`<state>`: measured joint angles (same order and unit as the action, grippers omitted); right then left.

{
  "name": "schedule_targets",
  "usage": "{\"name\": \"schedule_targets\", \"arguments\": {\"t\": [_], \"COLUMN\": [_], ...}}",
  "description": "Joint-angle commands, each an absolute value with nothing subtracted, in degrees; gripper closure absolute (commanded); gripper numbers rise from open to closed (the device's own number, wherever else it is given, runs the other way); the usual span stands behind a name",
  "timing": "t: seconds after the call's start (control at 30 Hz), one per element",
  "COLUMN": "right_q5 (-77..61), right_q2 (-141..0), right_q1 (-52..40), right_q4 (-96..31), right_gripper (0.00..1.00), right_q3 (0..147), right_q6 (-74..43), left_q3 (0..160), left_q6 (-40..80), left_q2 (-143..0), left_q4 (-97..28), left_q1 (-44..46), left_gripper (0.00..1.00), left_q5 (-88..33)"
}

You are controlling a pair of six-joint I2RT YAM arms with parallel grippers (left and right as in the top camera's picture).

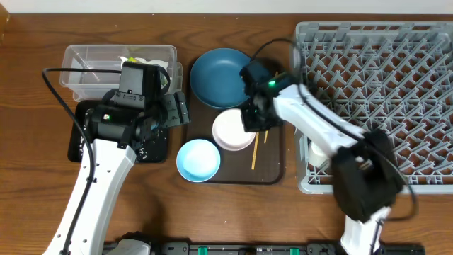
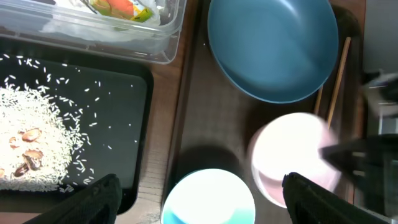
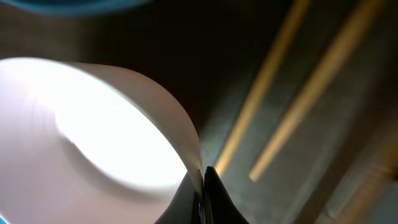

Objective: Sort waste into correct bins and load items into the dishwasher rack
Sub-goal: 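Grasp the pink bowl with the right gripper and lift it, then place the pink bowl into the dish rack with the right gripper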

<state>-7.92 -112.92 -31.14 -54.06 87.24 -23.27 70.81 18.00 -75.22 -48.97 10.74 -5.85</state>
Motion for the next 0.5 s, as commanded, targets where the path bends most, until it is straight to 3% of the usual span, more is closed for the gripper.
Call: {"name": "schedule_targets", "arguments": {"t": [0.0,0.17,0.33,0.47], "right_q5": [-3.16,15.86,47.75,54.22], "right_q2": [-101.54,-89.73,-85.6,-87.61], "right_q1": [-28.16,-22.13,-16.82,-13.78], "right_q4": [-54.52,-54.96,-51.13,-43.92], "right_gripper": [0.99,0.99,0.99,0.99], "right_q3": [87.81,87.81,87.81,87.81], "right_q6": [-23.57,-23.97,-26.52,-21.45], "left_q3": [71.48,71.48,71.48,71.48], "left_q6": [17.69,17.69,17.69,17.69], "left_q2": [-75.55,-75.55,-75.55,-75.55], "left_q4": [-49.04,-49.04,-49.04,-49.04], "left_q1": [10.52,10.52,10.52,10.52], "left_gripper": [0.14,0.13,0.12,0.12], "left_q5": [-5.34,-5.34,-5.34,-5.34]}}
